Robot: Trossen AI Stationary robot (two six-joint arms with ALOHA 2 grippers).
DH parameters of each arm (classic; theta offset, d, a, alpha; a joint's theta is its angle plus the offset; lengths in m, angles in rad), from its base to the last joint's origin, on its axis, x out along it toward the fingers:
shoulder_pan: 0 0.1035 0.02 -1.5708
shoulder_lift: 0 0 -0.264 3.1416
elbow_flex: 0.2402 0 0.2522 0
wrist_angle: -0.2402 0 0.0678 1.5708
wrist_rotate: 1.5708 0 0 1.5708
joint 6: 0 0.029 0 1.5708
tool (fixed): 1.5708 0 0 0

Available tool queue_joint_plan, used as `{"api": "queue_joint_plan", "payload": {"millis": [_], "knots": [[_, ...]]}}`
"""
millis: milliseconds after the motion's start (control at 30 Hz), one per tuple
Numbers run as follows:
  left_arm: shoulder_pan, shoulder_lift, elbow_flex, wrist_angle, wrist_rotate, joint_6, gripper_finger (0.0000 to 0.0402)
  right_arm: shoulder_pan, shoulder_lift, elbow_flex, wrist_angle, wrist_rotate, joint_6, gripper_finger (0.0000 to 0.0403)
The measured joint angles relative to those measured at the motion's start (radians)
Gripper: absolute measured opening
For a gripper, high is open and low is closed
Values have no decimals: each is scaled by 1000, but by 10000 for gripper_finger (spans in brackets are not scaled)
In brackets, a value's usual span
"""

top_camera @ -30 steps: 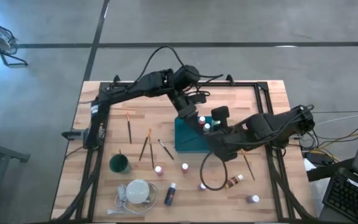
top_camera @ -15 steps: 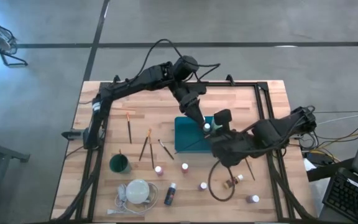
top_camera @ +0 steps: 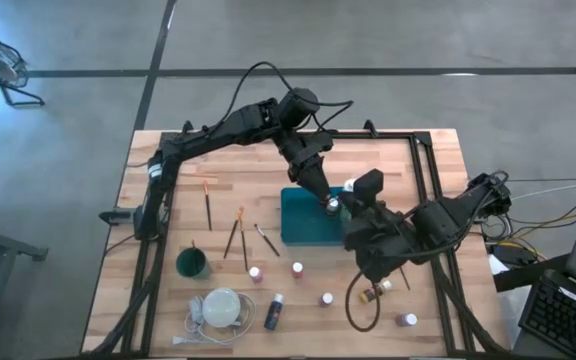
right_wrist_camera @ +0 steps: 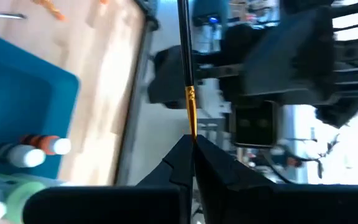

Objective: Pick & Place Paint Supplies
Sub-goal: Put the gold paintbrush into the green cup

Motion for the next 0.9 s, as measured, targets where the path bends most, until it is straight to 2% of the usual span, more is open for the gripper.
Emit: {"api": "queue_joint_plan", "payload": {"millis": [133,467,633,900], "knots": [[0,0,0,1,0,-1,295,-1,-1,-2,1,93,-19,8],[-3,-1,0,14,12,-3,289,-27,5,-10,32,80,-61,8],[-7,-1,-2,52,11,-26,267,-31,5,-16,92,79,-119,8],[-16,-1,-2,72,17,-42,222,-32,5,-16,101,78,-127,8]]}}
